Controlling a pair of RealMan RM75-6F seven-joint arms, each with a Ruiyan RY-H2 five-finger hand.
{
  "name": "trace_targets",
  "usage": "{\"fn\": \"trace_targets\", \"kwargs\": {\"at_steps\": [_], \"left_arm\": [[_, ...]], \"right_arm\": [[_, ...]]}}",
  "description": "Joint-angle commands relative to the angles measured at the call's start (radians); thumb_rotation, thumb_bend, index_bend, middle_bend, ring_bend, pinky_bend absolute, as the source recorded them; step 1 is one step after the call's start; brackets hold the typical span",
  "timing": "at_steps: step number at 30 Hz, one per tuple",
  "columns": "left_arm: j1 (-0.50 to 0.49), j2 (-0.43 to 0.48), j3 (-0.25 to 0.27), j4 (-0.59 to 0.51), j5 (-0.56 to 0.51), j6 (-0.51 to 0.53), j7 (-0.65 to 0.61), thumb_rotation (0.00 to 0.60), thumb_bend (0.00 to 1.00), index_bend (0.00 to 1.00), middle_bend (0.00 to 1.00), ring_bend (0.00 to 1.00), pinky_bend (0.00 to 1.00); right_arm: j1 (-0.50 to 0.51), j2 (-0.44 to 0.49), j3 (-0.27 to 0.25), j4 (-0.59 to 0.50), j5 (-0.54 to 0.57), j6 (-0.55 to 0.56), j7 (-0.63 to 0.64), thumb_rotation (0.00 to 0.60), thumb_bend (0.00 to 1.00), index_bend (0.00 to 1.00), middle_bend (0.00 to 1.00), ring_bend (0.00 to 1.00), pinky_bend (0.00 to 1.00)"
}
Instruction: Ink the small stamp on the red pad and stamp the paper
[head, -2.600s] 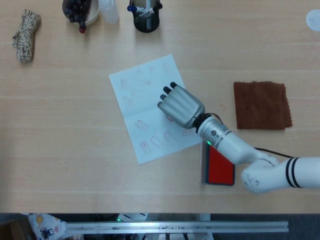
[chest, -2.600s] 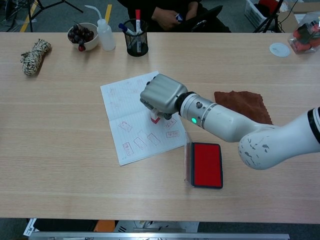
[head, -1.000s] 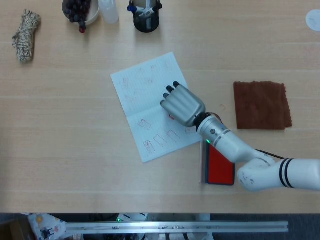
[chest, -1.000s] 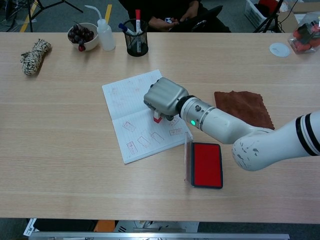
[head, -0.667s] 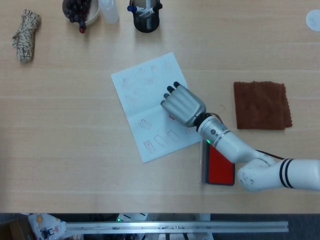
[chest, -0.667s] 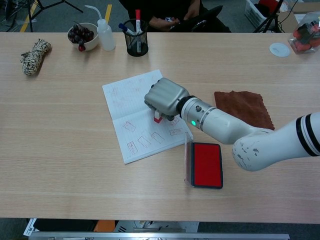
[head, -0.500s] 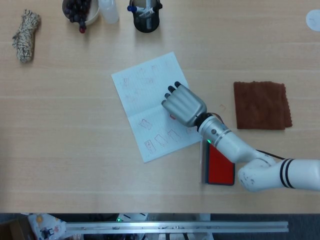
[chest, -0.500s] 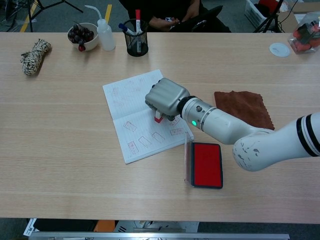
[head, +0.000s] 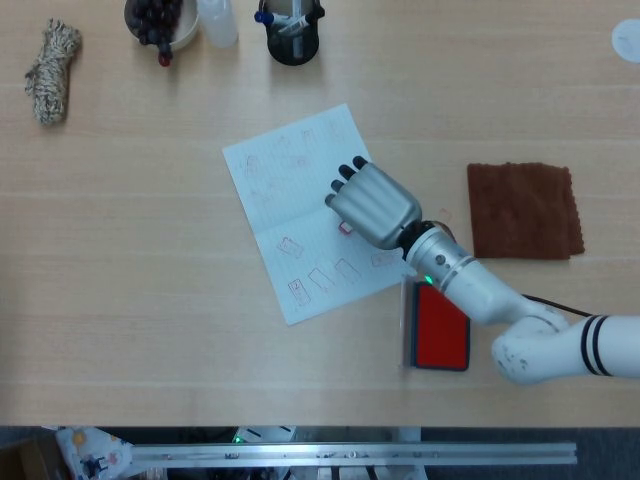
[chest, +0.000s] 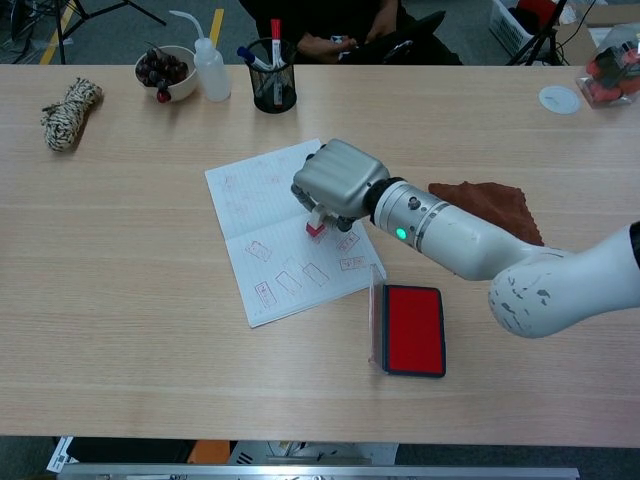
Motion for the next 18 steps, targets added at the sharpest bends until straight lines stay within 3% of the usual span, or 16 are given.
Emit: {"fn": "trace_targets", "kwargs": {"at_steps": [1, 9, 18], "left_arm": [[0.000, 0.001, 0.001, -0.003, 0.004, 0.002, 0.002, 0.600, 0.26, 0.07, 0.04, 0.12, 0.18], [-0.005, 0.000, 0.004, -0.010, 0.015, -0.003, 0.014, 0.600, 0.26, 0.07, 0.04, 0.12, 0.18], [-0.010, -0.001, 0.006, -0.020, 0.016, -0.011, 0.027, 0.600, 0.26, 0.07, 0.04, 0.12, 0.18]], "right_arm": [[-0.026, 0.087, 0.015, -0.093, -0.016, 0.041, 0.031, 0.600, 0.33, 0.71, 0.48, 0.30, 0.32], [-0.078, 0.241, 0.002, -0.187, -0.023, 0.086, 0.060, 0.600, 0.33, 0.71, 0.48, 0.30, 0.32], [-0.110, 0.273, -0.029, -0.130, -0.015, 0.069, 0.100, 0.600, 0.33, 0.71, 0.48, 0.30, 0.32]]}}
